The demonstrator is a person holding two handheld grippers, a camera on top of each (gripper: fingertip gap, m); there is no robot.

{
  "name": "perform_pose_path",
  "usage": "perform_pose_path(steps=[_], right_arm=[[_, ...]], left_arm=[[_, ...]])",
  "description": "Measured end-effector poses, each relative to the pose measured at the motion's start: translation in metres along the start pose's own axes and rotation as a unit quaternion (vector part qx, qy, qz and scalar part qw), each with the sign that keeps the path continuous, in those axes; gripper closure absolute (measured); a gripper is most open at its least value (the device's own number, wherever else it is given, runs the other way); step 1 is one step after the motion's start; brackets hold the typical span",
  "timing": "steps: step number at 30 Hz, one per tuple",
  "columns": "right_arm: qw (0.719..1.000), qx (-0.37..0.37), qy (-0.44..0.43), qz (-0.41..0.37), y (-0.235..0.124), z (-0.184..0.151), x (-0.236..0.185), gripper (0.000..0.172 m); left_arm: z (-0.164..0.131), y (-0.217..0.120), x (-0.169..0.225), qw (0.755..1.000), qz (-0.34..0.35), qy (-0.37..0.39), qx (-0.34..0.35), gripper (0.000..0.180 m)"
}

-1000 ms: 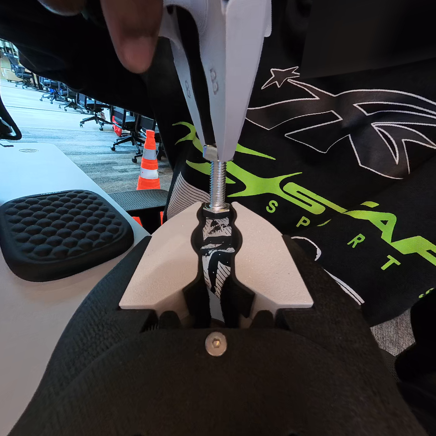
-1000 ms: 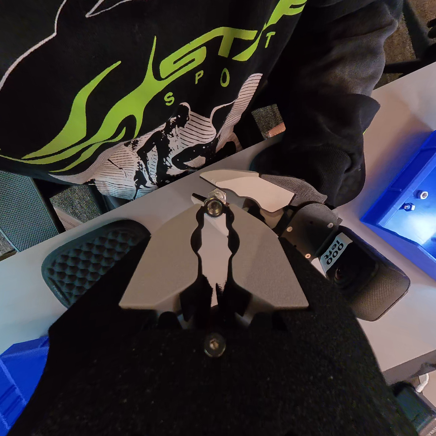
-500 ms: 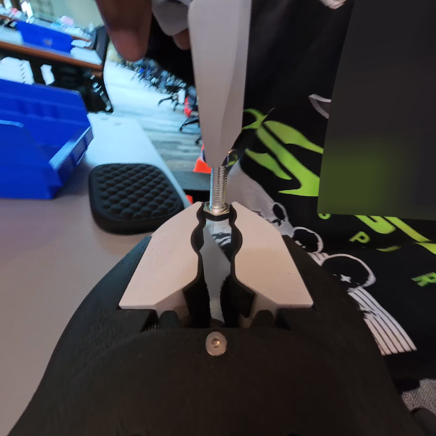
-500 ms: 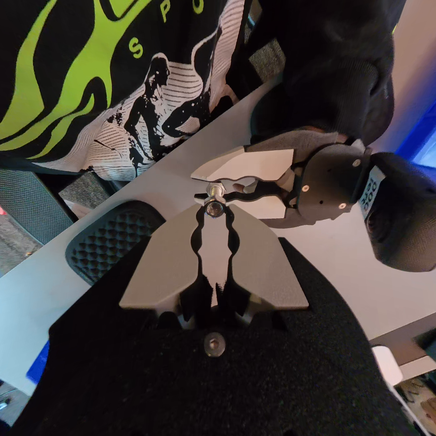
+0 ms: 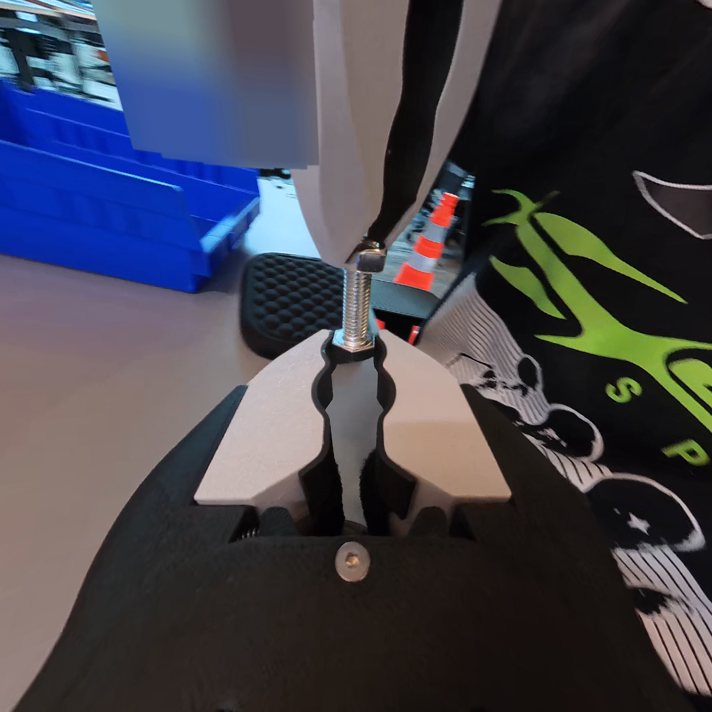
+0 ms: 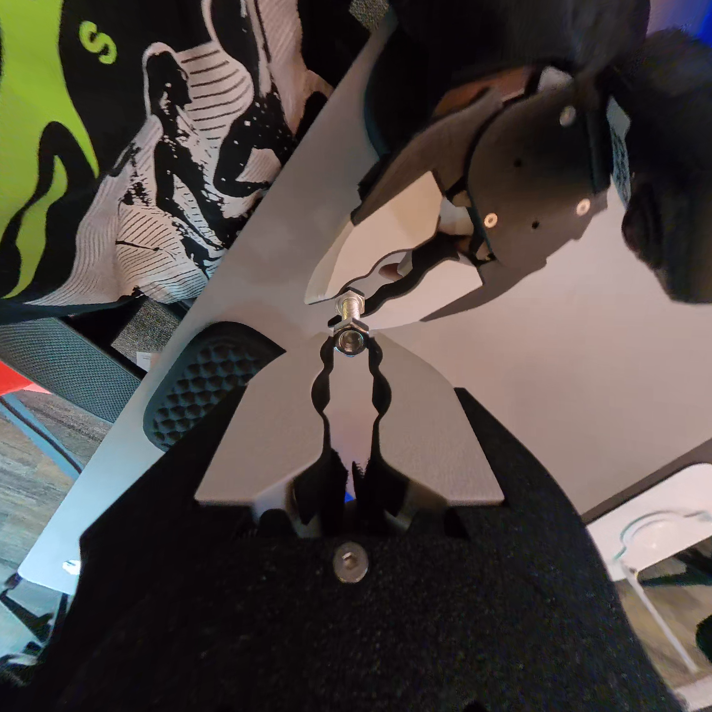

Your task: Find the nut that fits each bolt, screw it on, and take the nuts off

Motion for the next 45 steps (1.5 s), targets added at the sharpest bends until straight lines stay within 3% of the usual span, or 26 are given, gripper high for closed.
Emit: perform_pose_path(steps=[9,18,25,30,45], right_arm=[[0.993,-0.051,0.104,0.002,0.004,-0.016,0.014,0.154],[0.983,-0.07,0.172,-0.013,0.003,-0.02,0.023,0.154],[0.97,-0.093,0.222,-0.026,0.007,-0.023,0.027,0.154],[0.961,-0.099,0.255,-0.037,0.007,-0.024,0.031,0.155],[0.964,-0.098,0.242,-0.057,0.005,-0.024,0.033,0.148]], left_arm=[[0.003,0.001,-0.005,0.976,0.216,0.025,-0.01,0.162],[0.002,0.007,-0.004,0.937,0.343,0.046,0.033,0.162],[0.002,0.007,-0.006,0.903,0.425,0.057,0.009,0.162],[0.003,0.006,-0.007,0.885,0.46,0.066,0.014,0.162],[0.003,0.002,-0.006,0.891,0.445,0.081,0.042,0.162]])
Point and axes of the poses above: each gripper's, where its closed fingertips meet, y out along the fingers, z out of its top, x = y × z across the jaws, the point moved 8 cm from there along -y, back along the fingers, and after that the axes turned 13 degrees about -z, right-handed, at the moved point
